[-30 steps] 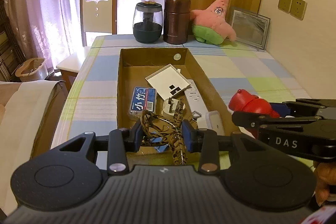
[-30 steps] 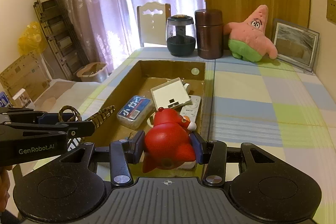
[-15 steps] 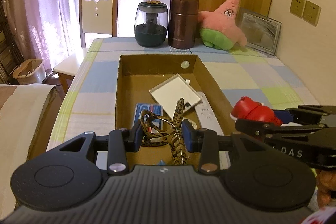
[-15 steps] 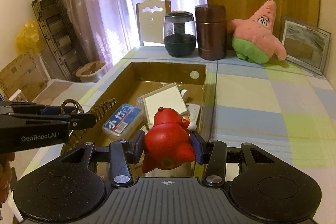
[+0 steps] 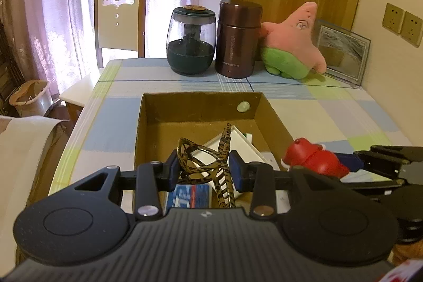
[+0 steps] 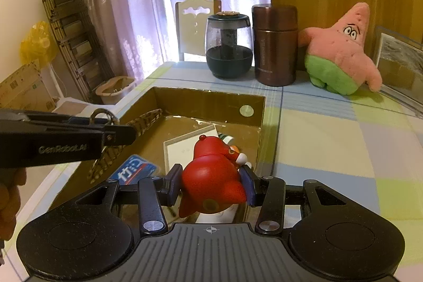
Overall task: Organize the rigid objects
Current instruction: 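Open the left tool to drop the hair clip while the right tool releases the red toy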
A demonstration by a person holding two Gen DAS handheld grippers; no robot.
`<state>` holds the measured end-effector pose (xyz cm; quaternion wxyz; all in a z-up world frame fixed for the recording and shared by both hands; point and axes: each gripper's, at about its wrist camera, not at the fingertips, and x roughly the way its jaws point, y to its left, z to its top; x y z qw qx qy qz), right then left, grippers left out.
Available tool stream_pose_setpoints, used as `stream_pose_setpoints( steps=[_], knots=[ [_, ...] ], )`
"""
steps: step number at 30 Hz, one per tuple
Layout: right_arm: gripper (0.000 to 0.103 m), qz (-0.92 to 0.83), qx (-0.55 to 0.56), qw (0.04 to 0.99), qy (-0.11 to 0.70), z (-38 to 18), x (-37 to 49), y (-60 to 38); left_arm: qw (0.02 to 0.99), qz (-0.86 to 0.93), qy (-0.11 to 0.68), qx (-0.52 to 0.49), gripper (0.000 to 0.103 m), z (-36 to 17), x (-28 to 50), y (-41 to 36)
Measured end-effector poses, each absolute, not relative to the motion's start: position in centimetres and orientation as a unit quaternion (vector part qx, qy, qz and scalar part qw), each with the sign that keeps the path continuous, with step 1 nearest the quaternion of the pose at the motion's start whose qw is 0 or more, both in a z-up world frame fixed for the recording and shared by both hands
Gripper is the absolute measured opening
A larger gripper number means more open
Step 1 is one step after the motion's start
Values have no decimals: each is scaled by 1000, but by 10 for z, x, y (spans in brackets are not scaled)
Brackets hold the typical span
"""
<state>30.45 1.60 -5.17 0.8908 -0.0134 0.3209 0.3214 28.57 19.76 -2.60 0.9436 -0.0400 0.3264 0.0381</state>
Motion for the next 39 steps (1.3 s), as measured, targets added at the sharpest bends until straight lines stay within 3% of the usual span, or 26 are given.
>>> stream_pose_setpoints(
  steps=[18, 21, 39],
  knots=[
    [43, 327, -7, 887, 327, -76, 336, 32, 941, 48, 332, -39, 33, -47, 336, 217],
    [43, 327, -7, 886, 327, -76, 336, 33, 942, 58, 327, -45, 42, -47, 337, 221],
    [43, 323, -13, 889, 325, -73, 336, 39, 946, 51, 315, -48, 44, -32, 324, 222]
  ],
)
